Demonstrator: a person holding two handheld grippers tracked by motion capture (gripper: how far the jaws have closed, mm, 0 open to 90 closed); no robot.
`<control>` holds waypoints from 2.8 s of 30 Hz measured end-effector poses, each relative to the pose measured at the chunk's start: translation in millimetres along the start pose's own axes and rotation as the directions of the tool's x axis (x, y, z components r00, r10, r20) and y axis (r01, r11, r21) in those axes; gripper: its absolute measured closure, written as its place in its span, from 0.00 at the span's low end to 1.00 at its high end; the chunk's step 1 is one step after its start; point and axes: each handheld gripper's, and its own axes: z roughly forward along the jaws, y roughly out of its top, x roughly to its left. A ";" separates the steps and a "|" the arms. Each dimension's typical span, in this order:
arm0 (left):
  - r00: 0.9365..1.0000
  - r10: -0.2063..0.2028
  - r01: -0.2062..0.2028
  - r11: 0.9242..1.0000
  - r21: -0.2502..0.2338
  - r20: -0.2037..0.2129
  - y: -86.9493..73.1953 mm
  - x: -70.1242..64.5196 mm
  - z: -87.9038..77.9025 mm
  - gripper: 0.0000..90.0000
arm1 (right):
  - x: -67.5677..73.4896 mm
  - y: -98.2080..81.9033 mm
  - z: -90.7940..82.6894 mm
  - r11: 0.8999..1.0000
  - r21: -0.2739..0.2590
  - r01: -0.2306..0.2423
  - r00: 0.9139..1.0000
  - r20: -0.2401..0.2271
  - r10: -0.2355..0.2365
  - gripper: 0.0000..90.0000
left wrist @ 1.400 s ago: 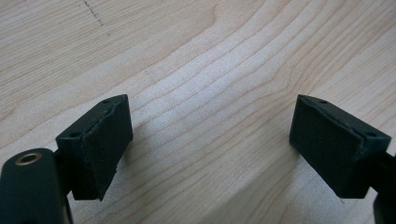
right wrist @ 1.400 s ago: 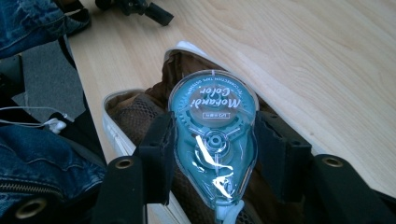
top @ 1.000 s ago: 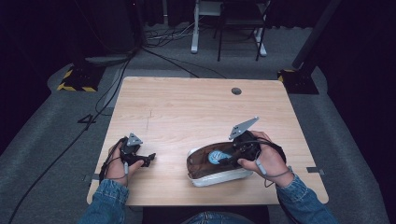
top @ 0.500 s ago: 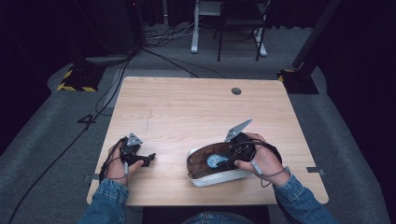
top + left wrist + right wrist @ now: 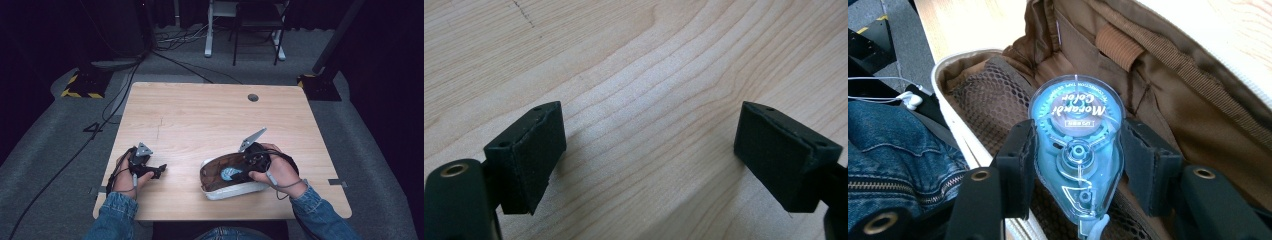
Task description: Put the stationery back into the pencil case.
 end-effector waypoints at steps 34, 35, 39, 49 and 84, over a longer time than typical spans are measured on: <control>1.000 0.000 0.000 1.000 0.000 -0.002 0.4 0.3 0.3 0.15 | -18.2 -10.8 -59.2 0.959 -0.279 0.051 0.990 0.141 -0.012 0.24; 1.000 -0.001 0.001 1.000 -0.001 -0.002 0.4 0.2 0.4 0.15 | -19.9 -11.7 -61.3 0.957 -0.286 0.053 0.989 0.150 -0.010 0.23; 1.000 -0.001 0.001 1.000 -0.001 -0.002 0.4 0.3 0.4 0.15 | -27.3 -16.7 -68.7 0.951 -0.304 0.051 0.983 0.185 0.006 0.21; 1.000 -0.007 0.007 1.000 0.003 0.000 0.7 0.1 0.5 0.15 | -49.0 -31.3 -82.3 0.946 -0.322 0.028 0.961 0.268 0.063 0.19; 1.000 -0.011 0.011 1.000 -0.002 -0.004 2.1 1.1 2.1 0.15 | -144.5 -104.7 -57.8 0.932 -0.316 -0.177 0.870 0.393 0.299 0.19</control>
